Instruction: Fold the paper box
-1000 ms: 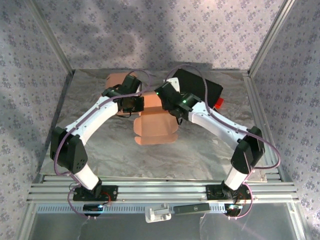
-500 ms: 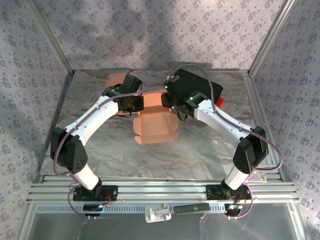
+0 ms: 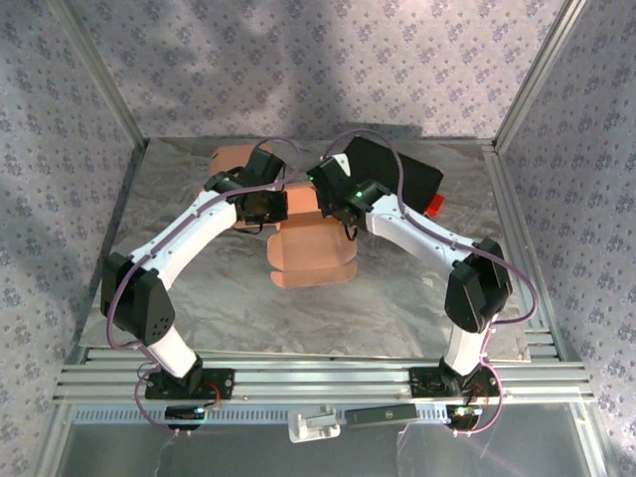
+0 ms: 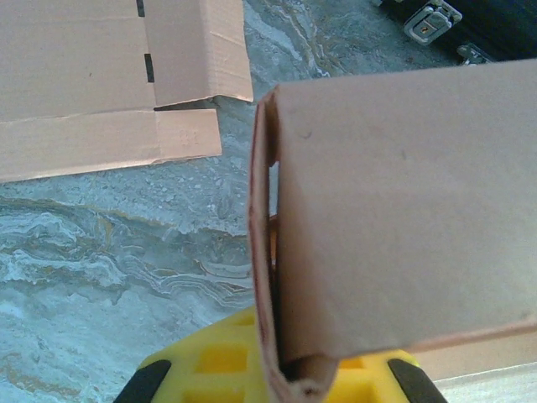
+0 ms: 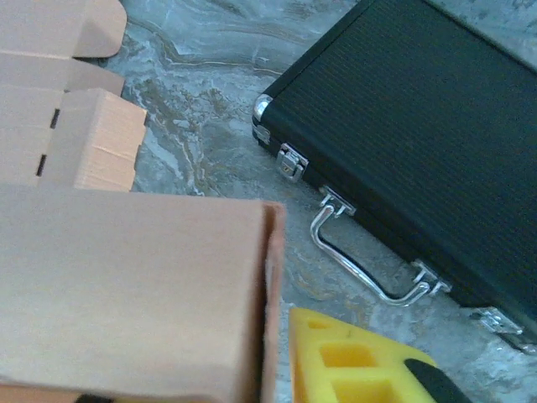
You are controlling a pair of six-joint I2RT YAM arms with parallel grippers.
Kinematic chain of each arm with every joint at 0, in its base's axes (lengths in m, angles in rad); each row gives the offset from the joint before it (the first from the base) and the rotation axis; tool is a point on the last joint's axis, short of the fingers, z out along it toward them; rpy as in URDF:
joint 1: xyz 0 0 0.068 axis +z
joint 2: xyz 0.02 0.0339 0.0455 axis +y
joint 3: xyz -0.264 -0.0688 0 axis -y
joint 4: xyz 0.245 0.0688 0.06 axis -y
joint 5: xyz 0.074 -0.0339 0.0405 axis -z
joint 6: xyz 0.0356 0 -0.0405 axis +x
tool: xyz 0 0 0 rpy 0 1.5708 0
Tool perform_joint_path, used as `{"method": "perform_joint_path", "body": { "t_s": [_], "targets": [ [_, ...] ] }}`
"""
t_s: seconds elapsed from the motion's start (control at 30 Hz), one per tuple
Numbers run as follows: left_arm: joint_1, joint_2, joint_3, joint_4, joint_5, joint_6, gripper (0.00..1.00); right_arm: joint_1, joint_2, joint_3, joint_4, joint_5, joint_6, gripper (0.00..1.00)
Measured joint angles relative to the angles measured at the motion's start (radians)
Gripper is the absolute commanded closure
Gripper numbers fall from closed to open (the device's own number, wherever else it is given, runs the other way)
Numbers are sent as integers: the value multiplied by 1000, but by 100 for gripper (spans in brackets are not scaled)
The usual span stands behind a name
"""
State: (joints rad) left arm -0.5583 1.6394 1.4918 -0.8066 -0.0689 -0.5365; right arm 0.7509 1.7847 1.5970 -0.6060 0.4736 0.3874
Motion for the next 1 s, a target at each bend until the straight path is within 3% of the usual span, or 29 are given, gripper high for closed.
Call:
{"method": "perform_joint_path", "body": {
  "t_s": [0.07, 0.3, 0.6, 0.63, 0.7, 0.8, 0.93, 1.0],
  "targets": [
    [-5, 0, 0, 1, 0, -4, 100, 20, 5, 14, -25, 45, 15, 100],
    [-32, -21, -57, 67, -40, -54, 100, 90, 35, 91, -173, 209, 110, 100],
    [-68, -117, -219, 193, -111, -121, 100, 127, 36, 87, -228, 229, 198, 100],
    [-68, -122, -231, 208, -106, -120, 93, 127, 36, 81, -225, 229, 201, 100],
    [-69, -125, -248, 231, -98, -116, 70, 123, 35, 67, -218, 227, 205, 100],
    [-64, -127, -253, 257, -95, -109, 51, 111, 35, 43, -226, 222, 208, 100],
    [-59, -153, -247, 280, -82, -77, 37, 93, 35, 31, -230, 211, 208, 100],
    [-59, -167, -232, 280, -74, -58, 36, 88, 33, 30, -229, 204, 208, 100]
  ]
}}
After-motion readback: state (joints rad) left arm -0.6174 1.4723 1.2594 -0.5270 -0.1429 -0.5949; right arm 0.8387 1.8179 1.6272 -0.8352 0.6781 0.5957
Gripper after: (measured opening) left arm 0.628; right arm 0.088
